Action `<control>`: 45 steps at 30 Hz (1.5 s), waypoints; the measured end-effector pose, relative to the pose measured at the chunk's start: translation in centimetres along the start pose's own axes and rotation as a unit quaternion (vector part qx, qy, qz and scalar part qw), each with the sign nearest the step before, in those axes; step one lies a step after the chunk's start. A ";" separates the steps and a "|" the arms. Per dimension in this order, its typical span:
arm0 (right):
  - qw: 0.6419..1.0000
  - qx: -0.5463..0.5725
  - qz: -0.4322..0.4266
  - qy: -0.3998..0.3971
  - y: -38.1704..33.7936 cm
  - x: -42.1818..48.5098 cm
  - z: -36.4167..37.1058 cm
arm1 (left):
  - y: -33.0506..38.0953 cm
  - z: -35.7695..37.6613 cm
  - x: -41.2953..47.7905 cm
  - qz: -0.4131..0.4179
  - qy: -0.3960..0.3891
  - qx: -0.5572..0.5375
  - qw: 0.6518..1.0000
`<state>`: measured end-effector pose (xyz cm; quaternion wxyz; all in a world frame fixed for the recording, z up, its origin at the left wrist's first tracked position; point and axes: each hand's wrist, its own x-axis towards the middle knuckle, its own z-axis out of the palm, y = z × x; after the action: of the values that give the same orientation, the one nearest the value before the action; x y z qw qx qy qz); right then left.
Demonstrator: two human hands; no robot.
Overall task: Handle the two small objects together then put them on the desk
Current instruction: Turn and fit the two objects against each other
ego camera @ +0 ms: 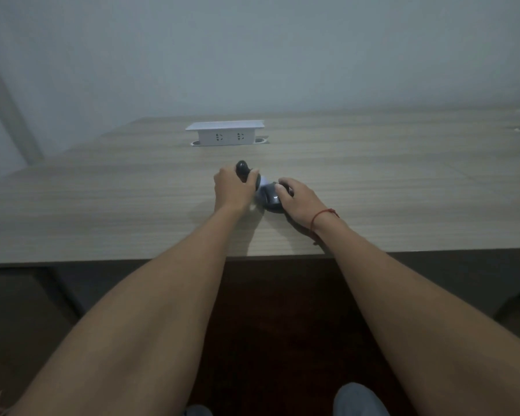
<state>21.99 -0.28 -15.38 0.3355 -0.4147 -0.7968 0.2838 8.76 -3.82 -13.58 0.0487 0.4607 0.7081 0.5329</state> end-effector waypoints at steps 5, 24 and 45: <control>1.000 -0.006 -0.001 0.006 0.1 0.0 0.0 | -0.3 0.0 0.1 -0.054 0.006 -0.021 0.998; 0.999 -0.012 0.016 0.035 0.1 0.5 0.3 | 0.9 -3.0 0.4 -0.089 -0.138 -0.126 0.978; 0.998 -0.018 0.052 0.019 0.8 0.0 0.2 | 0.5 -0.9 1.3 -0.063 0.014 -0.057 0.996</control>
<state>22.17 0.10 -16.12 0.3273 -0.4668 -0.7729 0.2785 7.88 -3.56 -12.25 0.0987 0.4045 0.7045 0.5748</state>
